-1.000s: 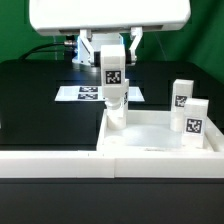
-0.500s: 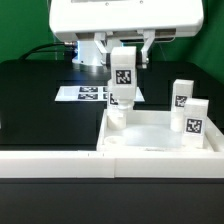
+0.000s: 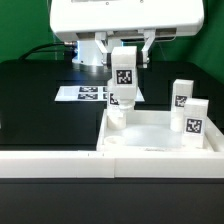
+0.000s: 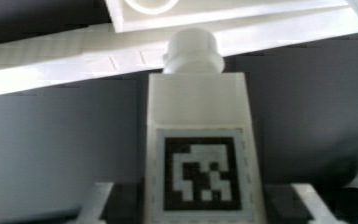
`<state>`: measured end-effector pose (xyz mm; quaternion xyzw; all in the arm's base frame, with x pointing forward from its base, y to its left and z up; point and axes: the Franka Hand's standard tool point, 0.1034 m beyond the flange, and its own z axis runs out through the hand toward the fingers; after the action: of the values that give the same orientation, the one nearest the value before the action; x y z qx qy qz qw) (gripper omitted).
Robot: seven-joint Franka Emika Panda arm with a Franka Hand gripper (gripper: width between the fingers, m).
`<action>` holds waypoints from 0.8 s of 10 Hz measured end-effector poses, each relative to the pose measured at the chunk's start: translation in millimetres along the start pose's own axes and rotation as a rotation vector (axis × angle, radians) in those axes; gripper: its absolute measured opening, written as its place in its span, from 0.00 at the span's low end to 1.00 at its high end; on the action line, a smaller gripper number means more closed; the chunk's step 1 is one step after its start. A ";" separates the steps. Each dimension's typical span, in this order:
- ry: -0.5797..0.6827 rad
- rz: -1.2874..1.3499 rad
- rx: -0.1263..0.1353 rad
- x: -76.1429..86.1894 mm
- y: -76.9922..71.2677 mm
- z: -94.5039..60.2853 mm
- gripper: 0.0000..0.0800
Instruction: Assemble square table
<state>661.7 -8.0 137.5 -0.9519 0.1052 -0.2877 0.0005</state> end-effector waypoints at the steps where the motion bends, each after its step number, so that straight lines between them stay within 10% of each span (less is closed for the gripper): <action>1: 0.011 -0.005 -0.024 -11.7 4.9 11.2 0.36; 4: 0.090 -0.026 -0.066 -17.4 17.5 16.4 0.36; 8: 0.099 -0.034 -0.059 -17.8 10.1 16.7 0.36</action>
Offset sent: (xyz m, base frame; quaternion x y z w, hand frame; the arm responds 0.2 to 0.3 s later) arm -0.0070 -0.0202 -0.0007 -0.0276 0.1013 -0.0308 0.9940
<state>654.3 -15.3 113.3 -0.9377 0.0976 -0.3312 -0.0376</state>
